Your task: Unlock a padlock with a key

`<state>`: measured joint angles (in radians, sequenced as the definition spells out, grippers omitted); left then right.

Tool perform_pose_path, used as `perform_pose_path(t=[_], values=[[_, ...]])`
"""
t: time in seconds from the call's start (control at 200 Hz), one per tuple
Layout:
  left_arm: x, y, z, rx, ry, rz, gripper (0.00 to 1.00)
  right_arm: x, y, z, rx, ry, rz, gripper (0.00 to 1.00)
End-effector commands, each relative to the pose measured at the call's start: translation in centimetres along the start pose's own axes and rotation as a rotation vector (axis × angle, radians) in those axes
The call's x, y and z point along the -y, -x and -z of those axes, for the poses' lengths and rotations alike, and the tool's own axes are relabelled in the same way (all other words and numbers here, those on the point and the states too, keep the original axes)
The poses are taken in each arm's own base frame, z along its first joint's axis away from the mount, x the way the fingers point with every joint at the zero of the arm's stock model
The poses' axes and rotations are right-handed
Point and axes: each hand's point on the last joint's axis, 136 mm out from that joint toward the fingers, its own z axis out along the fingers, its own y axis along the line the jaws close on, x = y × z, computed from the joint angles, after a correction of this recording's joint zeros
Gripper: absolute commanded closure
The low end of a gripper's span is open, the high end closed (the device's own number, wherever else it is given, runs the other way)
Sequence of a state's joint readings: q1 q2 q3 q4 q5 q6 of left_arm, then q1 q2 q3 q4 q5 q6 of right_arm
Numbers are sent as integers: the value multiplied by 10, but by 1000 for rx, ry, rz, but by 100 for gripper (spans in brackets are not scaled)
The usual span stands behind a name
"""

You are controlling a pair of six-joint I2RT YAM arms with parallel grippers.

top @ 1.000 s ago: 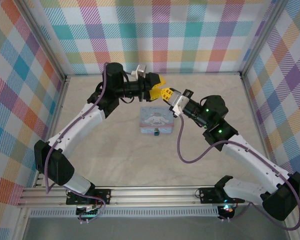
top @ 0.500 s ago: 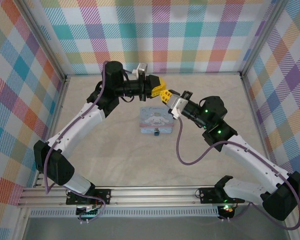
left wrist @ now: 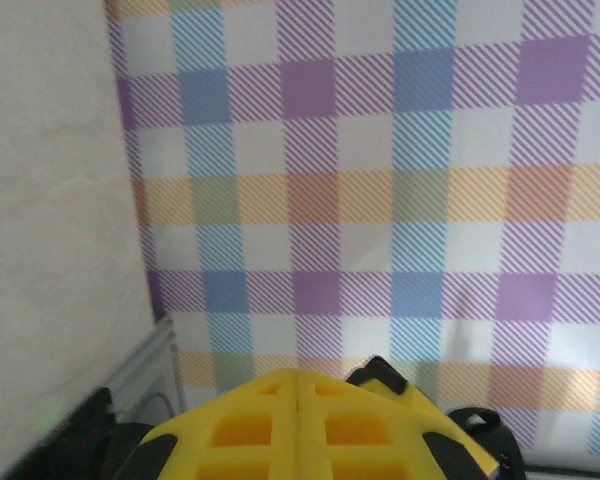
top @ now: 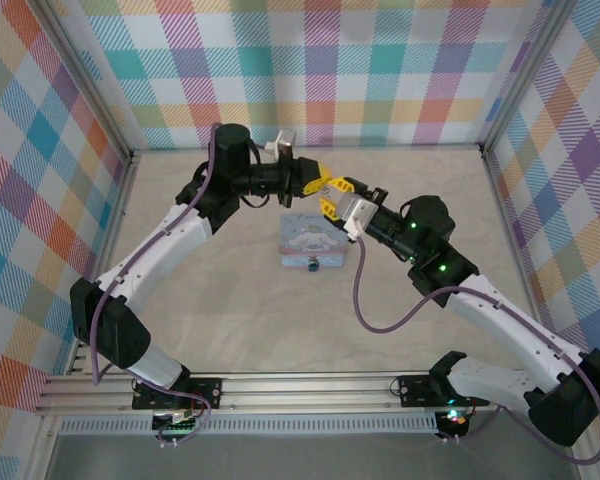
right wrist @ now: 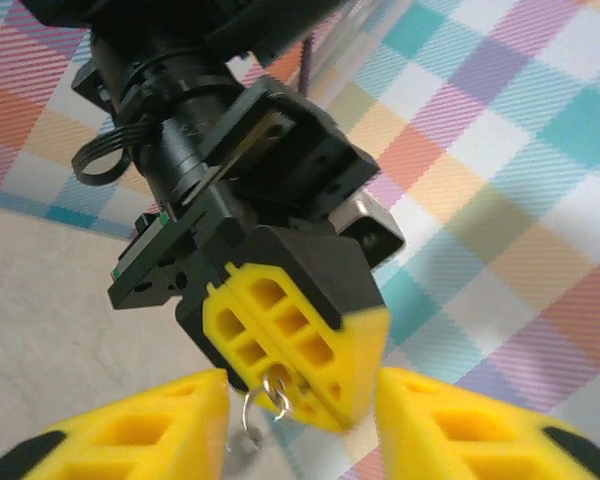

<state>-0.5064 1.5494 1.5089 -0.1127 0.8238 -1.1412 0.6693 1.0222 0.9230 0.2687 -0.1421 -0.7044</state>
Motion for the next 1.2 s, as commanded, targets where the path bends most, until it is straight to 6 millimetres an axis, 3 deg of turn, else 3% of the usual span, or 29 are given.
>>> perform_pose_path(t=[0.0, 0.13, 0.17, 0.185, 0.2, 0.39, 0.55, 0.685, 0.78, 0.91, 0.99, 1.195], values=[[-1, 13, 24, 100, 81, -114, 100, 5, -15, 11, -78, -68, -155, 43], [-24, 19, 34, 161, 212, -204, 100, -1, -39, 23, -187, -98, -392, 23], [-31, 21, 38, 180, 251, -235, 100, -2, -46, 25, -216, -113, -476, 12], [-33, 22, 39, 191, 264, -241, 100, -3, -48, 26, -225, -112, -499, 2], [-34, 22, 40, 197, 269, -251, 100, -5, -50, 26, -234, -110, -522, 0], [-48, 24, 46, 251, 319, -360, 100, -15, -80, 28, -377, -127, -940, 0], [-54, 21, 51, 302, 350, -459, 100, -35, -75, 18, -352, 12, -1133, 0], [-56, 21, 53, 341, 348, -515, 100, -39, -80, 12, -319, 77, -1304, 1], [-54, 19, 53, 363, 316, -543, 100, -36, -87, 8, -273, 123, -1467, 9], [-50, 18, 53, 405, 278, -561, 100, -35, -94, 0, -207, 202, -1642, 27], [-45, 15, 51, 423, 238, -565, 100, -36, -89, -6, -149, 262, -1694, 33], [-36, 8, 46, 441, 171, -550, 100, -22, -71, -11, 62, 324, -1766, 39]])
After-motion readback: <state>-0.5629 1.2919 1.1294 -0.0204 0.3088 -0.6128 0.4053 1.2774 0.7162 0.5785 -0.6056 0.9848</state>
